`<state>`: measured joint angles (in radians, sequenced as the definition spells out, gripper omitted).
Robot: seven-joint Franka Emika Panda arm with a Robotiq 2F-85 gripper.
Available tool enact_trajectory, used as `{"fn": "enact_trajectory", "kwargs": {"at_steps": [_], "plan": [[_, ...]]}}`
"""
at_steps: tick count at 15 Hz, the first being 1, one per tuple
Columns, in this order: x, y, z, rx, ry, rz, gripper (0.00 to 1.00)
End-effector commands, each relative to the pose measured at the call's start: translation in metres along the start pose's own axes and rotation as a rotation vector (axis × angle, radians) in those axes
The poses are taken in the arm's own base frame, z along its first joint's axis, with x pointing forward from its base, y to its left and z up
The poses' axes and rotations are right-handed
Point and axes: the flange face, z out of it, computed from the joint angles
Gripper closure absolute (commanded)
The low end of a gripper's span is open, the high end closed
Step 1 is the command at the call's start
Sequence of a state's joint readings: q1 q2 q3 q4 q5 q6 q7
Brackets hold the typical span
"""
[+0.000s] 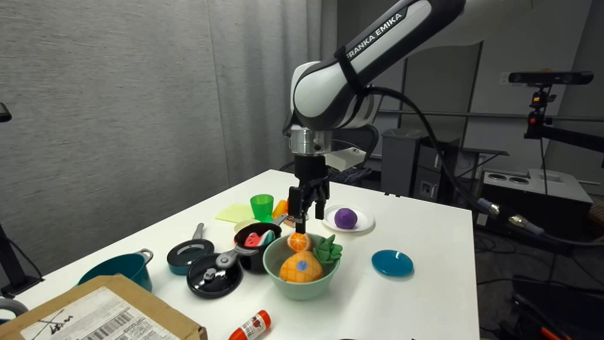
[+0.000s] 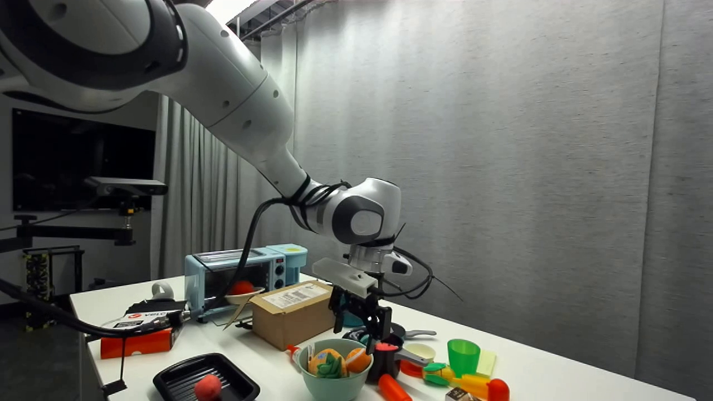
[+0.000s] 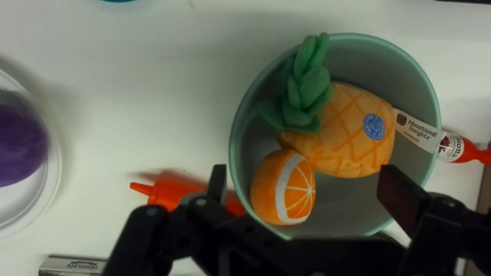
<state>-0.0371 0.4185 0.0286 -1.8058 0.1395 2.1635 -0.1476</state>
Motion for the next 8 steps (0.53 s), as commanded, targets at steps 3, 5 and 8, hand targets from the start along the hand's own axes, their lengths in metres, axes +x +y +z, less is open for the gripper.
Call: {"fn": "enact_trajectory", "kwargs": {"at_steps": [3,5,8], "plan": [[0.01,-0.006,0.019,-0.023,0.05,0.012,0.0],[0.009,-0.001,0.027,-0.039,0.05,0.009,0.0],[0.011,0.002,0.032,-0.044,0.063,0.004,0.25]]}}
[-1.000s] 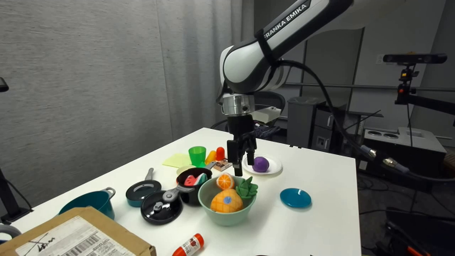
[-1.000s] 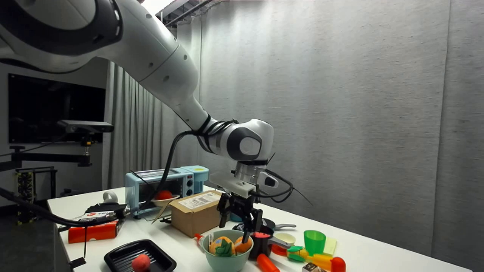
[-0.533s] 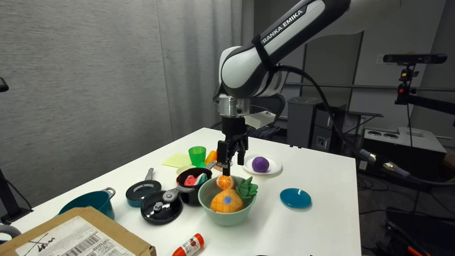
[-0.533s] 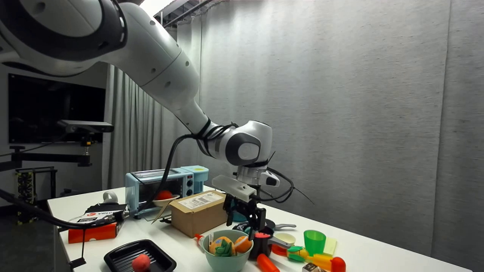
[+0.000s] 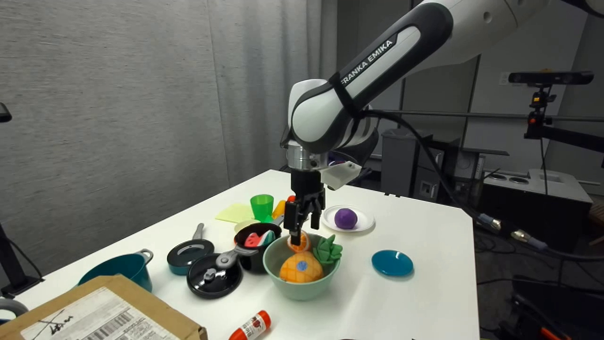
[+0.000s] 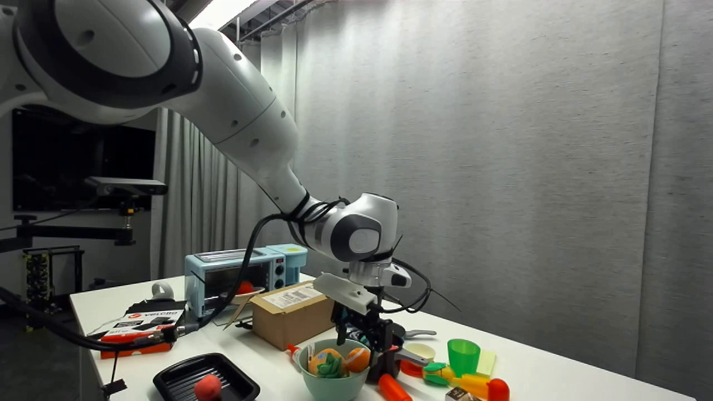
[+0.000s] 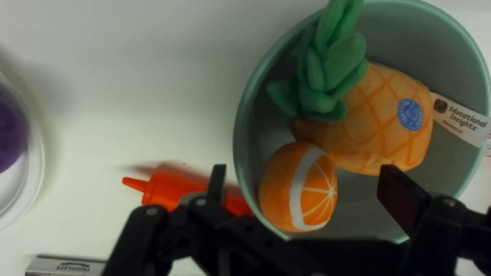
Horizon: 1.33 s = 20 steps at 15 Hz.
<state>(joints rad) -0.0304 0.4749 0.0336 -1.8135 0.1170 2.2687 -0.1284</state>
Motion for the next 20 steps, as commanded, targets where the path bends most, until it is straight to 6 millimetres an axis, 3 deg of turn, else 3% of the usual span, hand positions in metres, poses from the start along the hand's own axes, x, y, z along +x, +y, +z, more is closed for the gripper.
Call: {"fn": "enact_trajectory", "kwargs": {"at_steps": [1,10,11,14,20], "plan": [[0.003,0.003,0.001,-0.018,0.036,0.004,0.26],[0.007,0.01,-0.007,-0.024,0.074,0.011,0.94],[0.006,0.02,-0.014,-0.02,0.08,0.014,1.0],[0.009,0.039,-0.037,-0.005,0.106,0.045,0.97],[0.002,0.109,-0.131,0.023,0.108,0.094,0.98]]}}
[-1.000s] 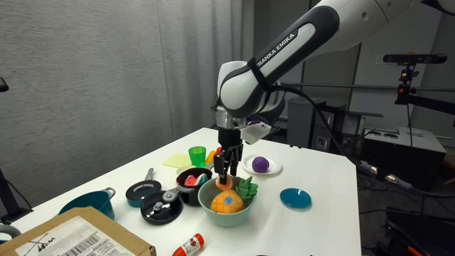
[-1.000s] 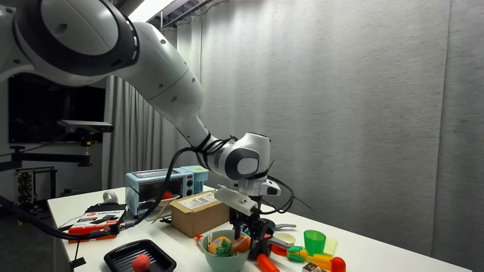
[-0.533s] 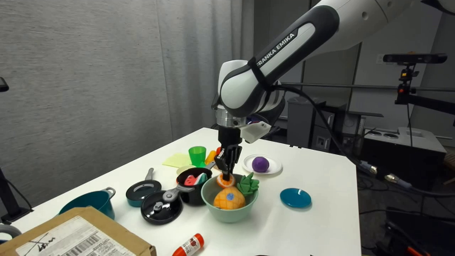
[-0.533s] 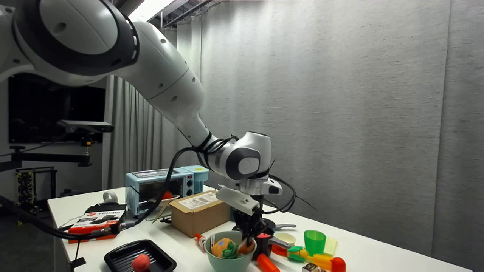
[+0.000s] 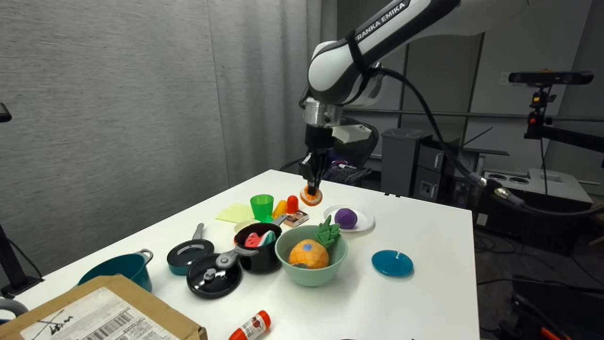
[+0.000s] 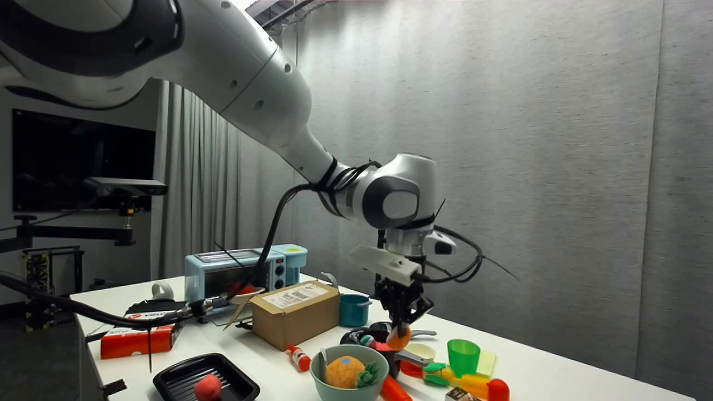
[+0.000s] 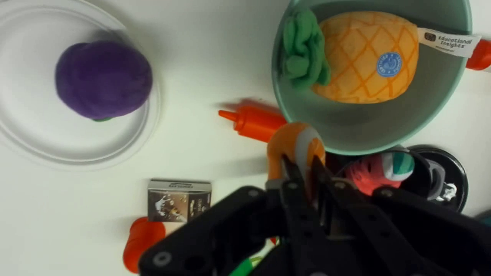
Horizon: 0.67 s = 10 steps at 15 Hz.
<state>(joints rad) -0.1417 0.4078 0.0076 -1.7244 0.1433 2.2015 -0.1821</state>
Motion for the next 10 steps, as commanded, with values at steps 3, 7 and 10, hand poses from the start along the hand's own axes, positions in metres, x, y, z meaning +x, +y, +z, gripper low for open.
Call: {"fn": "enact_trajectory", "kwargs": {"at_steps": [3,7,10], "plan": [[0.009,0.082,-0.06,-0.044,0.006,0.204,0.98],[0.016,0.121,-0.02,-0.107,0.025,0.436,0.98],[0.016,0.128,0.041,-0.169,-0.021,0.573,0.98]]}}
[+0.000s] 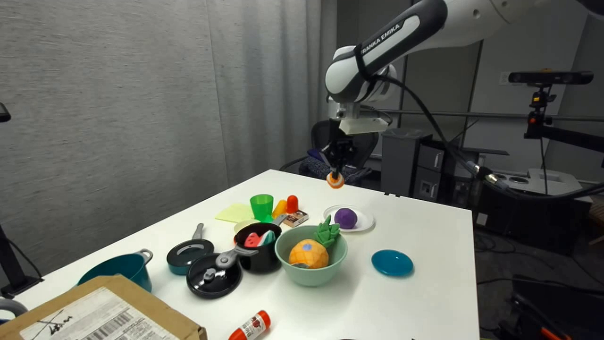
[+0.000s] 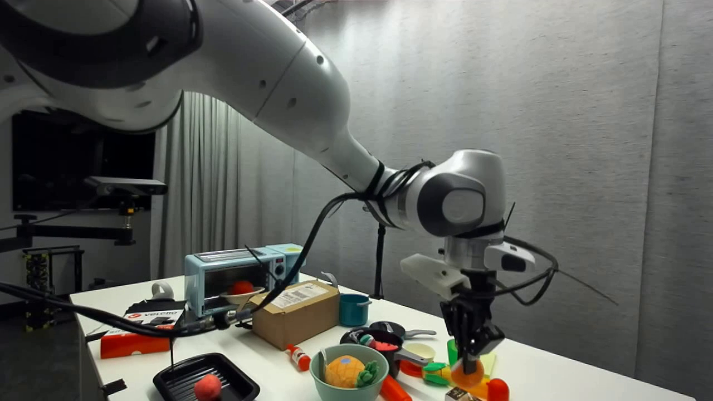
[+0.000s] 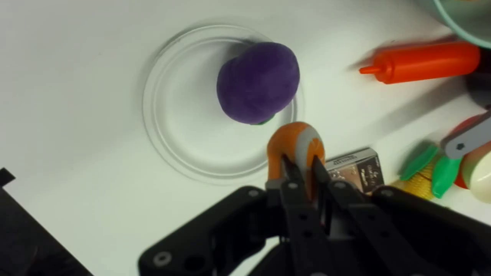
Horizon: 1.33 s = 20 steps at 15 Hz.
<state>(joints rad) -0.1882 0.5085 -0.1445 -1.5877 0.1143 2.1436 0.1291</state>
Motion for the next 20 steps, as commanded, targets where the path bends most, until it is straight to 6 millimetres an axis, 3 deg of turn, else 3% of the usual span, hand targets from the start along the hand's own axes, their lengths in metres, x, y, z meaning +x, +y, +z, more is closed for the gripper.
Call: {"fn": "enact_trajectory", "kwargs": {"at_steps": [1,3,5,11,20], "plan": [[0.011,-0.007,0.067,-0.091,-0.034,0.153,0.98],[0.01,-0.008,0.102,-0.112,-0.073,0.228,0.98],[0.012,-0.01,0.118,-0.111,-0.096,0.292,0.98],[0.027,-0.014,0.102,-0.071,-0.069,0.412,0.98],[0.025,0.007,0.101,-0.111,-0.064,0.636,0.98]]}}
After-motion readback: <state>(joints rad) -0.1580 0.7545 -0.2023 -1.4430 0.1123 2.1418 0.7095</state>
